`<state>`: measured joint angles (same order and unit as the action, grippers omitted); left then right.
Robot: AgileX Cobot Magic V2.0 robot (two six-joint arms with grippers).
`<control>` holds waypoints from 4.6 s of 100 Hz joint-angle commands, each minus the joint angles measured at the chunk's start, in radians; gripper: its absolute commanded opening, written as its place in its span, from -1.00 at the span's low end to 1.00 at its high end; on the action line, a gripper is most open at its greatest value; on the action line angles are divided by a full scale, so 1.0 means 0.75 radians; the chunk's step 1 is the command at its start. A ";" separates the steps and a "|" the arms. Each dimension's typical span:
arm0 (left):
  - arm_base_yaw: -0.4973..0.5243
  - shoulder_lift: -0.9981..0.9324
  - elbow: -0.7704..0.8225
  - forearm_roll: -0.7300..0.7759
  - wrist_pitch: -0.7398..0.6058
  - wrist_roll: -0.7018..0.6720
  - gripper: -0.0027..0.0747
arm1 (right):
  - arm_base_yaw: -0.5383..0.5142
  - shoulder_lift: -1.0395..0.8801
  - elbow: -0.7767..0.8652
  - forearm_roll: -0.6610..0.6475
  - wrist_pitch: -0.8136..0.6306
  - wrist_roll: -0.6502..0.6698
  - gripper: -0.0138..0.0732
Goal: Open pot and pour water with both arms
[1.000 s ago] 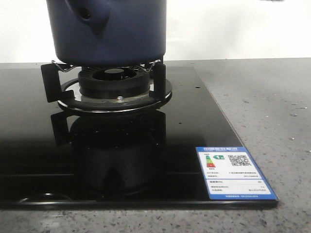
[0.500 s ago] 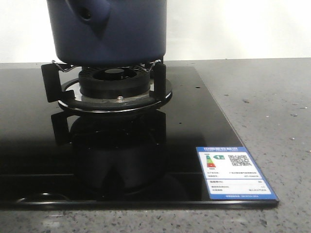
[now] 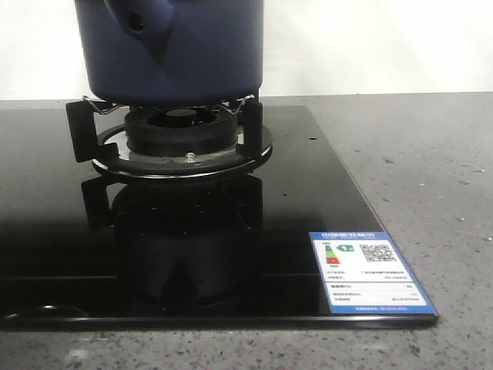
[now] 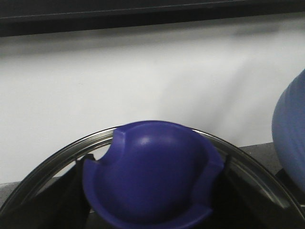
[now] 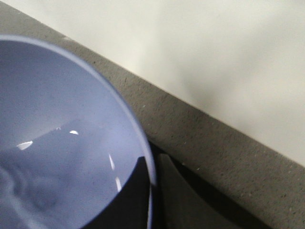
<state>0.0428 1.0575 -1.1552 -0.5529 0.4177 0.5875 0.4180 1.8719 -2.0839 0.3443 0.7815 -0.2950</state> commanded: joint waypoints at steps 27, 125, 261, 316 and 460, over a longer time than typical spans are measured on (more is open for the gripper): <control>0.004 -0.031 -0.050 -0.035 -0.084 -0.011 -0.02 | 0.082 -0.272 0.443 0.053 -0.818 -0.183 -0.79; 0.004 -0.031 -0.050 -0.094 -0.082 -0.011 -0.02 | 0.201 -0.379 1.148 -0.171 -2.155 -0.097 -0.80; -0.002 -0.031 -0.050 -0.196 -0.027 0.017 -0.02 | 0.162 -0.503 1.103 -0.177 -1.922 -0.102 -0.80; -0.008 -0.025 -0.050 -1.051 0.299 0.664 -0.02 | -0.597 -0.725 0.751 -0.032 0.122 -0.008 -0.80; -0.236 0.108 -0.052 -1.106 0.312 0.790 0.00 | -0.800 -0.500 1.006 -0.113 0.224 0.027 0.26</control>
<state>-0.1262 1.1592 -1.1552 -1.3000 0.6697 1.1811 -0.1776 1.5405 -1.2717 0.2554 0.9542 -0.2788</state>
